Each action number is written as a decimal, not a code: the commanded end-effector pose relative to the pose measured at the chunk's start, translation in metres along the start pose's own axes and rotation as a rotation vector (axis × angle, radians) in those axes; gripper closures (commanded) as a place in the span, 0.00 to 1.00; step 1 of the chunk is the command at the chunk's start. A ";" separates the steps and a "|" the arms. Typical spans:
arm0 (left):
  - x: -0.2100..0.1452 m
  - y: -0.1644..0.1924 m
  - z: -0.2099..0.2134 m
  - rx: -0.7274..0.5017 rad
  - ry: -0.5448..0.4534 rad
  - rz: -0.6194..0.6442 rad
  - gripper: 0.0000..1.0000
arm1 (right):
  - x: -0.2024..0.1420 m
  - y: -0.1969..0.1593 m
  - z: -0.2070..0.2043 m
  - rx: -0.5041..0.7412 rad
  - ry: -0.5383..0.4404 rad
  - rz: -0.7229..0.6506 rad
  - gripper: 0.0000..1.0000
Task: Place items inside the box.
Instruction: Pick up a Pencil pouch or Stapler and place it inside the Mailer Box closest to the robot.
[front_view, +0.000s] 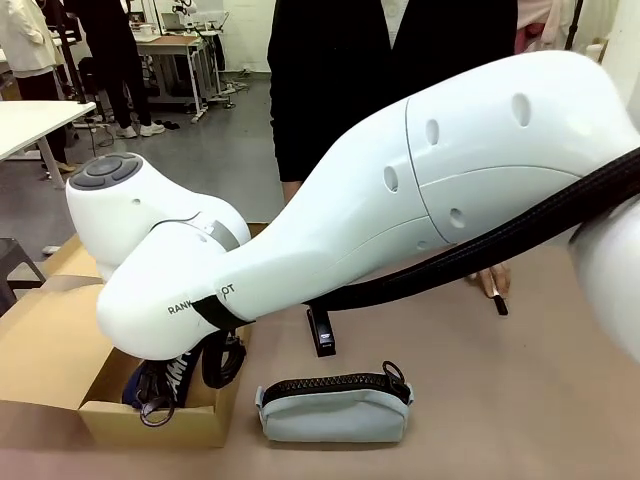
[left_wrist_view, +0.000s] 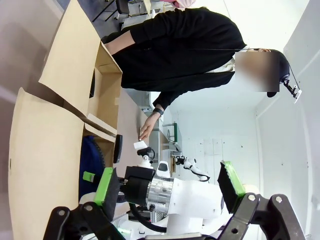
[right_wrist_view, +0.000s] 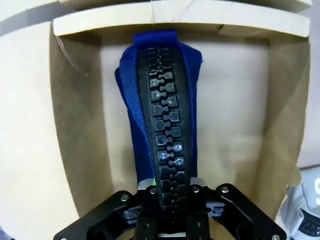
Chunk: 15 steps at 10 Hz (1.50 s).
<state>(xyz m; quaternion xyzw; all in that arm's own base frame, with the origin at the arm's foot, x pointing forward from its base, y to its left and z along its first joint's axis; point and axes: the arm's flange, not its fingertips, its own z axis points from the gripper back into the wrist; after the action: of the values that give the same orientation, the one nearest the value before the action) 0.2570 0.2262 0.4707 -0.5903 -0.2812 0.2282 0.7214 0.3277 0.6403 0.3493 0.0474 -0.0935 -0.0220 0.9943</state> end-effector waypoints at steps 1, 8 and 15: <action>-0.002 0.000 0.000 -0.021 -0.005 -0.018 0.00 | -0.002 -0.001 0.002 0.023 0.015 0.012 0.93; -0.002 0.000 0.000 -0.021 -0.005 -0.018 0.00 | 0.001 -0.005 0.015 0.057 0.019 0.032 0.14; -0.002 0.000 0.000 -0.021 -0.005 -0.018 0.00 | -0.019 -0.013 0.084 0.039 0.133 0.218 0.00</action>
<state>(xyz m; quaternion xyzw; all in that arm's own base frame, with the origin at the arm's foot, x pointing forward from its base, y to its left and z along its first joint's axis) 0.2569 0.2262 0.4708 -0.5903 -0.2813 0.2281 0.7214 0.3046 0.6345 0.4144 0.0664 -0.0760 0.0390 0.9941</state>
